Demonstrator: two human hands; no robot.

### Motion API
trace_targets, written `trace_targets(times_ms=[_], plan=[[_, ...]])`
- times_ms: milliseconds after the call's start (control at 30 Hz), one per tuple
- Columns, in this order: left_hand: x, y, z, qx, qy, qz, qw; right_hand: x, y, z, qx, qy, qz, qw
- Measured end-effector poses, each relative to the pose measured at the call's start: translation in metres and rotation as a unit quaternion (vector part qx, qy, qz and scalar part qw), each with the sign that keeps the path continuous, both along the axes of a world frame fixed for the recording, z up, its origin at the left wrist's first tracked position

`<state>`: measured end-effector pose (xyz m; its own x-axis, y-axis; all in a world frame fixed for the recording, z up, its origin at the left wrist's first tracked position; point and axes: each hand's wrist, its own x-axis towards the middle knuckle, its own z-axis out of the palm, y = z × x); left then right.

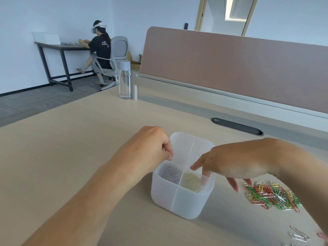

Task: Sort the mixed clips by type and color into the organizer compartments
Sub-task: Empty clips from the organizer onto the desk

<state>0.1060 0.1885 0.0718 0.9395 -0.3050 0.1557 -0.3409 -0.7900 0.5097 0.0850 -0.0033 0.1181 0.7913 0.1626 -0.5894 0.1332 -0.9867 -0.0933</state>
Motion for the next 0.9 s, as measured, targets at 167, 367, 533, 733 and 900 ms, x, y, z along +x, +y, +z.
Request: trace_targets(times_ms=[167, 367, 533, 733, 900], plan=[[0.000, 0.000, 0.000, -0.001, 0.003, -0.001, 1.000, -0.003, 0.000, -0.001, -0.020, -0.013, -0.003, 1.000], [0.000, -0.001, -0.001, 0.003, 0.000, -0.001, 1.000, 0.001, 0.005, -0.009, -0.039, -0.012, 0.021, 0.999], [0.000, -0.001, 0.001, 0.010, 0.001, -0.010, 1.000, 0.007, 0.002, -0.014, -0.056, 0.003, 0.039, 0.998], [0.000, -0.001, 0.001, 0.012, -0.001, -0.008, 1.000, 0.005, 0.001, -0.010, 0.001, -0.010, 0.028, 1.000], [0.000, -0.001, 0.002, 0.007, 0.000, -0.004, 1.000, -0.002, -0.001, 0.002, 0.023, -0.067, 0.049, 0.996]])
